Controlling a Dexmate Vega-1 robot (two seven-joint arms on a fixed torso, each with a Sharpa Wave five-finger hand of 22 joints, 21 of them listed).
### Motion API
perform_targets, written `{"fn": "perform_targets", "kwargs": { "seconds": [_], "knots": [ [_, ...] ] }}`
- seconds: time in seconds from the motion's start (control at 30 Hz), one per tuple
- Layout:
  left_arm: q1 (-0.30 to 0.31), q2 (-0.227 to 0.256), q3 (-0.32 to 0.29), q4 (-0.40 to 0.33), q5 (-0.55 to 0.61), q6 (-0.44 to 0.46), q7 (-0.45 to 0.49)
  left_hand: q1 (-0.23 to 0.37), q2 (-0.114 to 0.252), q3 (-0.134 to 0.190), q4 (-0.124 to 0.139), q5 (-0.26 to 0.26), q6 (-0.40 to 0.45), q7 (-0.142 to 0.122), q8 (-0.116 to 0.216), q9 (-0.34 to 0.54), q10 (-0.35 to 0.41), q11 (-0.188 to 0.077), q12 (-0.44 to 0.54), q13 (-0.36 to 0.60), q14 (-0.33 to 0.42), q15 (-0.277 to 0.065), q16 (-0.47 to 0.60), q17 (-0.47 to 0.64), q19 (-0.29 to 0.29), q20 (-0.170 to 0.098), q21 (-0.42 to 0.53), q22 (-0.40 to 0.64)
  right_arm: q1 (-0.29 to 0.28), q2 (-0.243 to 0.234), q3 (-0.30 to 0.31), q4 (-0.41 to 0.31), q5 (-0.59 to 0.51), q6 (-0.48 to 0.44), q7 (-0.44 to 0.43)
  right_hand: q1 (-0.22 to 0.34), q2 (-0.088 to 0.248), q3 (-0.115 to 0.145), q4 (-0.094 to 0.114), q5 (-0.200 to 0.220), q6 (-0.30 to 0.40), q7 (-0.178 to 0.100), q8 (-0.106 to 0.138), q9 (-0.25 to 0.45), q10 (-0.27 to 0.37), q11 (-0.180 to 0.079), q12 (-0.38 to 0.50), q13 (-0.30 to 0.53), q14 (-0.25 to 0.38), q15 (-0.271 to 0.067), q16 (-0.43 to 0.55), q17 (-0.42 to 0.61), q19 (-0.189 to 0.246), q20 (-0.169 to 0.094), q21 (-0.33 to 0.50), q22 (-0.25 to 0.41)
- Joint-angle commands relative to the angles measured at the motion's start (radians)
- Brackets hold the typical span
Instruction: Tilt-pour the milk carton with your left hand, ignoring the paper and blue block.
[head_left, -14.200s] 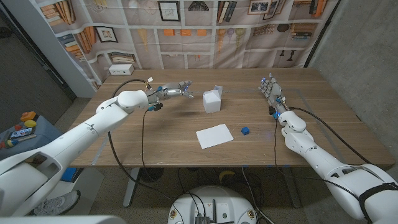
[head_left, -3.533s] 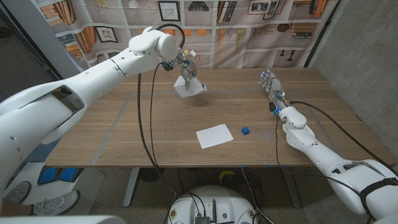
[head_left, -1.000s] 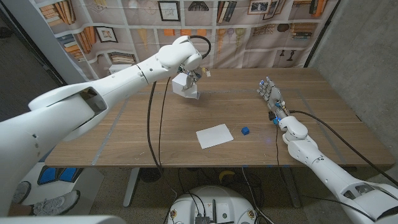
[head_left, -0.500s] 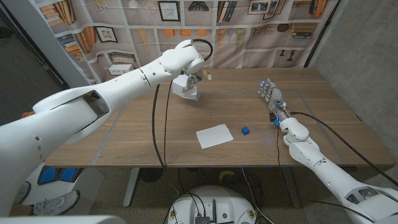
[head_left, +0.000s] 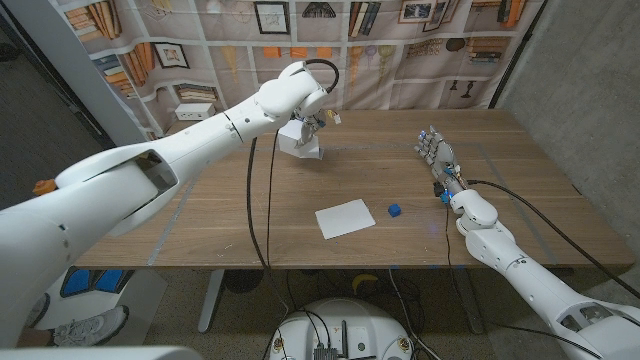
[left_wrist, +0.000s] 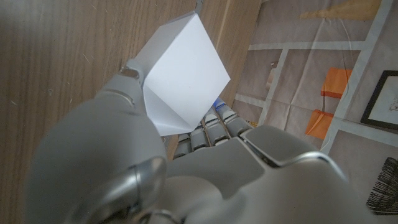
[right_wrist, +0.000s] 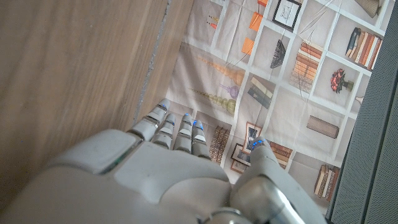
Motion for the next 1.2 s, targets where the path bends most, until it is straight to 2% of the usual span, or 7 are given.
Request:
{"fn": "perform_targets", "kwargs": {
  "seconds": [0.03, 0.37, 0.57, 0.83, 1.03, 1.2],
  "knots": [
    [0.037, 0.01, -0.046, -0.033, -0.025, 0.083, 0.013, 0.002, 0.01, -0.005, -0.001, 0.004, -0.005, 0.002, 0.007, 0.003, -0.004, 0.004, -0.001, 0.004, 0.002, -0.028, 0.004, 0.002, 0.003, 0.007, -0.002, 0.004, 0.003, 0.005, -0.002, 0.009, -0.002, 0.012, 0.008, -0.008, 0.01, 0.002, -0.001, -0.001, 0.005, 0.003, 0.003, 0.001, 0.003, 0.0, 0.007, 0.002, 0.002, -0.004, 0.005, -0.001, -0.001, -0.008, 0.002, 0.002],
    [0.069, 0.022, -0.087, -0.061, -0.08, 0.158, 0.035, -0.002, 0.015, -0.01, 0.001, 0.005, -0.005, 0.004, 0.01, 0.002, -0.009, 0.005, -0.005, 0.006, -0.003, -0.026, 0.002, 0.002, 0.005, 0.008, -0.001, 0.004, 0.006, 0.006, 0.001, 0.016, -0.003, 0.016, 0.003, -0.008, 0.01, 0.003, -0.002, -0.002, 0.009, 0.003, 0.004, 0.001, 0.005, 0.002, 0.008, 0.002, 0.003, -0.006, 0.006, -0.001, 0.001, -0.008, 0.003, 0.002],
    [0.106, 0.034, -0.118, -0.097, -0.107, 0.233, 0.065, -0.003, 0.019, -0.012, 0.001, 0.006, -0.001, 0.005, 0.014, 0.002, -0.002, 0.002, -0.005, 0.007, 0.007, -0.029, 0.005, 0.001, 0.009, 0.008, 0.0, 0.004, 0.007, 0.004, 0.001, 0.019, -0.003, 0.017, 0.009, -0.009, 0.01, 0.004, -0.002, -0.002, 0.009, 0.004, 0.004, 0.001, 0.006, 0.001, 0.008, 0.002, 0.003, -0.006, 0.006, -0.001, 0.001, -0.009, 0.002, 0.002],
    [0.171, 0.056, -0.181, -0.142, -0.183, 0.326, 0.164, -0.003, 0.02, -0.015, 0.0, 0.007, 0.006, 0.002, 0.019, 0.001, 0.006, 0.0, -0.003, 0.009, 0.011, -0.03, 0.007, 0.0, 0.014, 0.008, 0.001, 0.004, 0.004, 0.0, 0.001, 0.011, -0.009, 0.016, 0.0, -0.009, 0.011, 0.005, -0.002, -0.002, 0.008, 0.004, 0.003, 0.001, 0.006, 0.002, 0.008, 0.002, 0.002, -0.007, 0.006, -0.001, 0.001, -0.009, 0.002, 0.002],
    [0.21, 0.061, -0.208, -0.162, -0.238, 0.395, 0.239, -0.009, 0.019, -0.022, 0.001, 0.006, 0.012, 0.001, 0.024, 0.0, 0.013, -0.001, -0.002, 0.01, 0.02, -0.034, 0.01, 0.001, 0.021, 0.006, 0.004, 0.005, 0.004, 0.001, 0.001, 0.011, -0.008, 0.016, 0.0, -0.009, 0.012, 0.006, -0.003, -0.002, 0.009, 0.004, 0.003, 0.001, 0.006, 0.002, 0.008, 0.002, 0.001, -0.008, 0.006, -0.001, 0.001, -0.009, 0.002, 0.002],
    [0.219, 0.066, -0.21, -0.162, -0.283, 0.431, 0.279, -0.014, 0.019, -0.026, 0.003, 0.005, 0.013, 0.0, 0.026, 0.0, 0.018, 0.002, -0.002, 0.011, 0.024, -0.035, 0.012, 0.001, 0.022, 0.006, 0.004, 0.005, 0.007, 0.001, 0.0, 0.012, -0.009, 0.01, -0.001, -0.009, 0.012, 0.007, -0.003, -0.002, 0.009, 0.004, 0.003, 0.001, 0.006, 0.002, 0.008, 0.002, 0.002, -0.006, 0.006, -0.002, 0.002, -0.01, 0.003, 0.002]
  ]
}}
